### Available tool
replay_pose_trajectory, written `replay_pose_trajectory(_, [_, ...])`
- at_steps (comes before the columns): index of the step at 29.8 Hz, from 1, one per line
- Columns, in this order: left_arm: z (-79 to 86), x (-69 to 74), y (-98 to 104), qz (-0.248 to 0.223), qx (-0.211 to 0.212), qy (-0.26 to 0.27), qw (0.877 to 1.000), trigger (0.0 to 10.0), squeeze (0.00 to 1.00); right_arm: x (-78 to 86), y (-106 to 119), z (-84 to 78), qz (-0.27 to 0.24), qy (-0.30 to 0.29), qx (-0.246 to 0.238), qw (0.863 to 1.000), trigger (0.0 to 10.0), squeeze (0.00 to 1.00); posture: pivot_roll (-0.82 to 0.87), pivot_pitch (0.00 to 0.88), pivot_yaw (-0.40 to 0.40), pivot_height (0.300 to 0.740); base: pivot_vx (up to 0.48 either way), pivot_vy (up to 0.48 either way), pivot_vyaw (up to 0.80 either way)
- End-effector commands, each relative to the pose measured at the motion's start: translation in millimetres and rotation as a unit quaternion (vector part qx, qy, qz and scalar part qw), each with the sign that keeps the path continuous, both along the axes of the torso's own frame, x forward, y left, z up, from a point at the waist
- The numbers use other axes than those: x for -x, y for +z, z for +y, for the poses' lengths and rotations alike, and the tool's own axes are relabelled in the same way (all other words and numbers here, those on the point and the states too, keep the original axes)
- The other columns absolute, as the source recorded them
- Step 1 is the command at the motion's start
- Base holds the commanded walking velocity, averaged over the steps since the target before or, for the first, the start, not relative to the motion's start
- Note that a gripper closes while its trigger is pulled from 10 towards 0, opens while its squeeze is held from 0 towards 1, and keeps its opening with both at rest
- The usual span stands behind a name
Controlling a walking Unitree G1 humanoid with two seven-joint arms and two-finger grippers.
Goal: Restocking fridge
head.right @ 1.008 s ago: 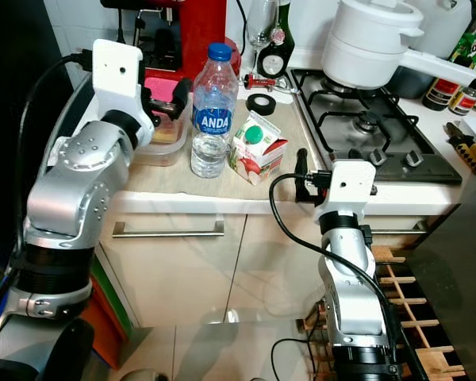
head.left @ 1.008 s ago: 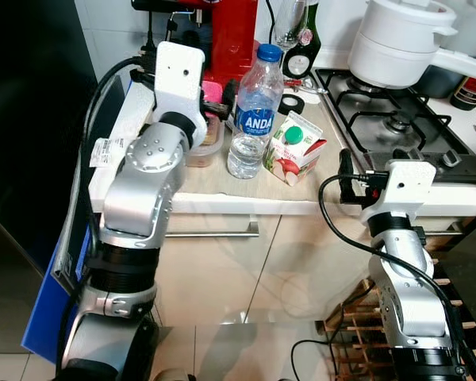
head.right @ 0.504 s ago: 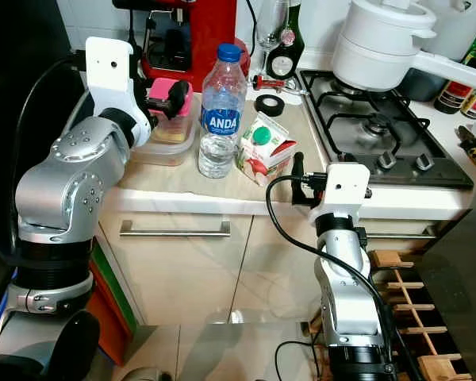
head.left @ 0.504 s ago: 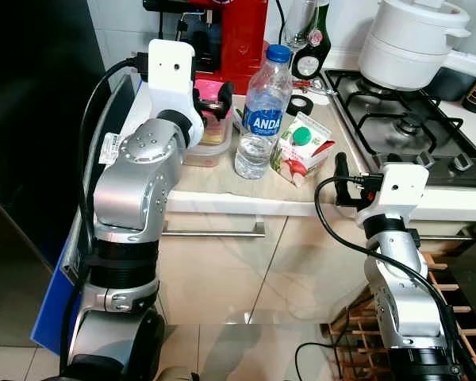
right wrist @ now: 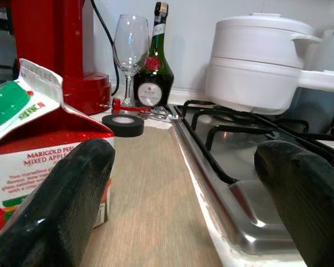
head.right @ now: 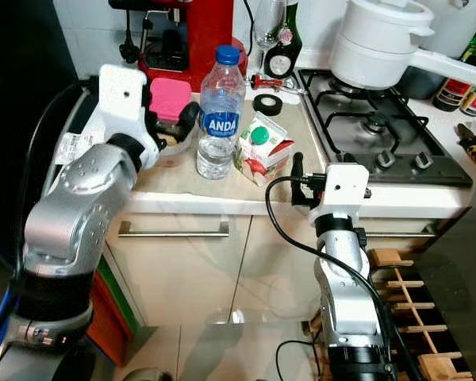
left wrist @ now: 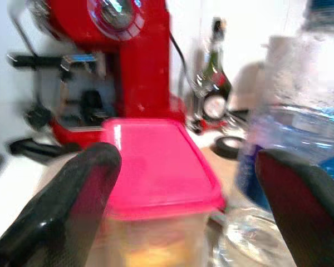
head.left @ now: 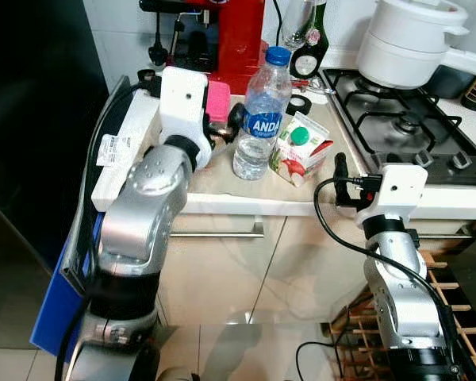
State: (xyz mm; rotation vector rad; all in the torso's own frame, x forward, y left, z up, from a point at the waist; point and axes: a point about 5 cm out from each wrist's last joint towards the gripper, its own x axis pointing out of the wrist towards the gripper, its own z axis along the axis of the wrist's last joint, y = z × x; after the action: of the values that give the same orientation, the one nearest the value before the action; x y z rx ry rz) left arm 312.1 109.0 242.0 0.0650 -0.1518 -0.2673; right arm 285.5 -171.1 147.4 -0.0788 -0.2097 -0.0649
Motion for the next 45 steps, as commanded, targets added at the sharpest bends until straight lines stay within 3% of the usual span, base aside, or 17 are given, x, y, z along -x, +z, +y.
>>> replay_pose_trajectory(1, [3.9, 10.1, 20, -0.073, -0.005, 0.005, 0.997, 10.0, 0.00, 1.4, -2, -4.3, 0.000, -0.007, 0.004, 1.000, 10.0, 0.00, 0.10, 0.000, -0.038, 0.740, 0.000, 0.000, 0.00])
replay_pose_trajectory(5, [10.8, 18.0, 20, -0.079, 0.011, 0.010, 0.997, 10.0, 0.00, 3.4, -7, -4.5, 0.007, -0.008, 0.004, 1.000, 10.0, 0.00, 0.12, 0.000, -0.043, 0.740, 0.000, 0.000, 0.00])
replay_pose_trajectory(17, [15.3, 34.2, -19, -0.022, -0.003, 0.022, 1.000, 10.0, 0.00, 3.6, -10, 0.3, 0.013, 0.005, 0.005, 1.000, 10.0, 0.00, 0.13, 0.000, -0.056, 0.740, 0.000, 0.000, 0.00])
replay_pose_trajectory(24, [17.4, 49.7, -28, -0.059, -0.024, 0.021, 0.998, 10.0, 0.00, 7.3, -11, -3.8, 0.015, 0.001, 0.010, 1.000, 10.0, 0.00, 0.13, 0.000, -0.065, 0.740, 0.000, 0.000, 0.00])
replay_pose_trajectory(36, [-0.9, 31.8, -31, -0.055, -0.015, 0.019, 0.998, 10.0, 0.00, 8.0, -9, 1.9, 0.010, 0.003, 0.009, 1.000, 10.0, 0.00, 0.10, 0.000, -0.059, 0.740, 0.000, 0.000, 0.00])
replay_pose_trajectory(45, [-0.4, 17.2, -29, -0.055, -0.015, 0.040, 0.998, 10.0, 0.00, 10.0, -10, 0.3, 0.010, -0.003, 0.008, 1.000, 10.0, 0.00, 0.09, 0.000, -0.047, 0.740, 0.000, 0.000, 0.00])
